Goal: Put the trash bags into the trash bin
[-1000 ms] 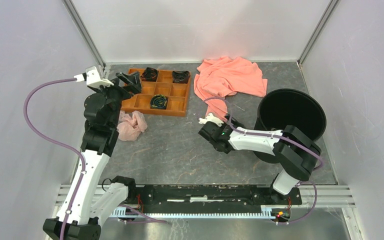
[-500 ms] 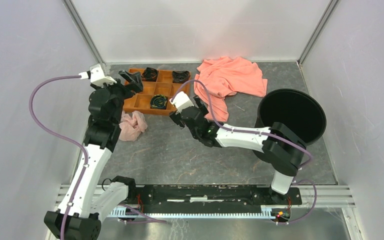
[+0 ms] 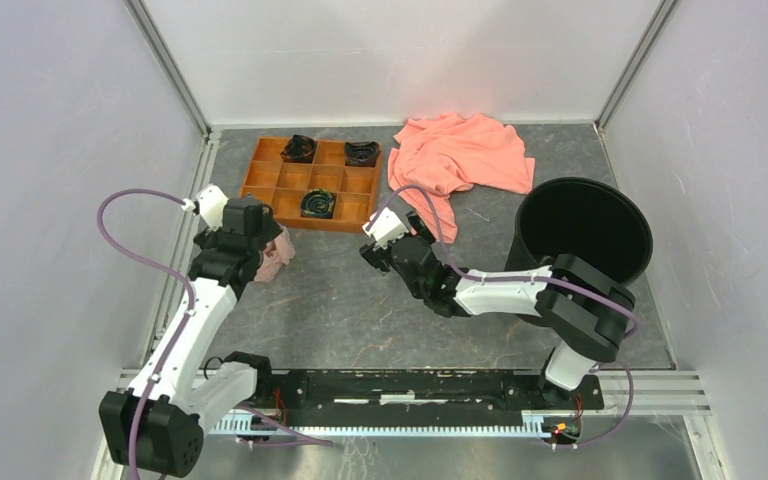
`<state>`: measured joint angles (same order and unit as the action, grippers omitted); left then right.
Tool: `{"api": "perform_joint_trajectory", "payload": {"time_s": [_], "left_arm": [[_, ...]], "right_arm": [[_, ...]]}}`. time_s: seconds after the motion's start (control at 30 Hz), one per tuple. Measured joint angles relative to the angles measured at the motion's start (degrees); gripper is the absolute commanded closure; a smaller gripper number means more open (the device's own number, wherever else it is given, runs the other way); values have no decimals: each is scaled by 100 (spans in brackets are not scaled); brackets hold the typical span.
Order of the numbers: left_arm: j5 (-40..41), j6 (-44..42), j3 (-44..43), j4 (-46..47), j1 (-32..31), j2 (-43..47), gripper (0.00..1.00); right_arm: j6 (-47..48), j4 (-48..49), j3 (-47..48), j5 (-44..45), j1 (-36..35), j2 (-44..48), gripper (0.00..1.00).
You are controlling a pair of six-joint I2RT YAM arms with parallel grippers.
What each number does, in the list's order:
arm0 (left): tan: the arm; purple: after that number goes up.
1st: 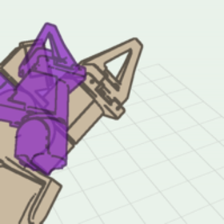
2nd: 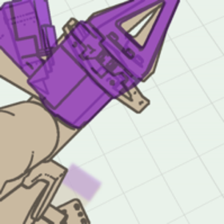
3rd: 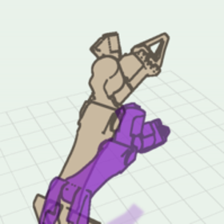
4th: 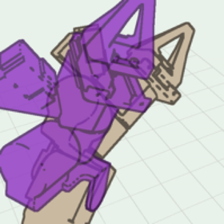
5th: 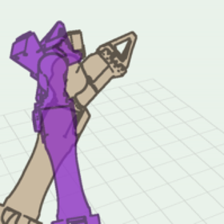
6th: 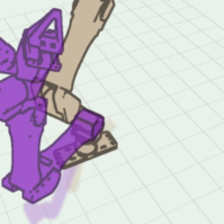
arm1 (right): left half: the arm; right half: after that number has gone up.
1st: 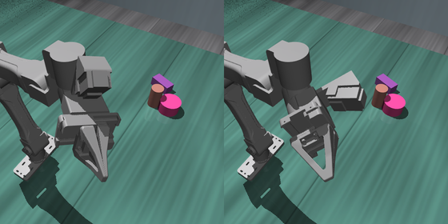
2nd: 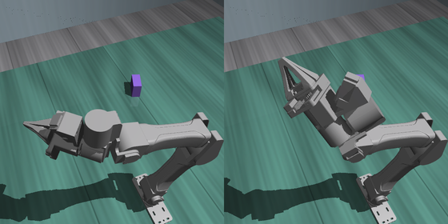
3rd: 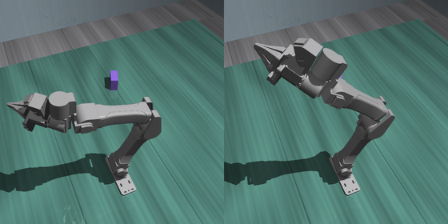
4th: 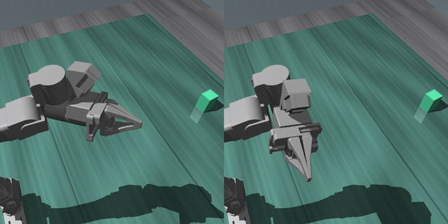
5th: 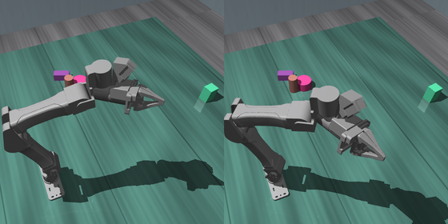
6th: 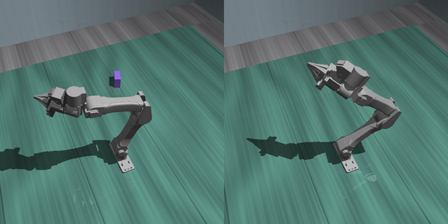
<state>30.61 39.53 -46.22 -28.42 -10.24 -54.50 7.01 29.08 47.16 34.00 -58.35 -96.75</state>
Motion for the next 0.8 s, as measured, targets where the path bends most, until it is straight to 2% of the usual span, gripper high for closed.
{"api": "perform_joint_trajectory", "payload": {"time_s": [0.1, 0.27, 0.37, 0.53, 0.63, 0.8], "left_arm": [[422, 260, 0, -702, 4, -63, 0], [820, 428, 0, -1193, 4, -55, 0], [758, 435, 0, -1217, 7, -216, 0], [376, 435, 81, -1012, 15, -977, 3], [225, 428, 221, -894, 76, -1178, 16], [-103, 234, 256, -654, 155, -1187, 55]], "right_arm": [[22, 127, 31, -83, 0, 105, 2], [15, 125, 52, -168, 0, 105, 2], [15, 127, 48, -170, 0, 116, 2], [11, 144, -72, -214, 0, 297, 2], [-7, 216, -157, -437, 4, 400, 2], [-55, 592, -557, -1290, 7, 671, 2]]}}
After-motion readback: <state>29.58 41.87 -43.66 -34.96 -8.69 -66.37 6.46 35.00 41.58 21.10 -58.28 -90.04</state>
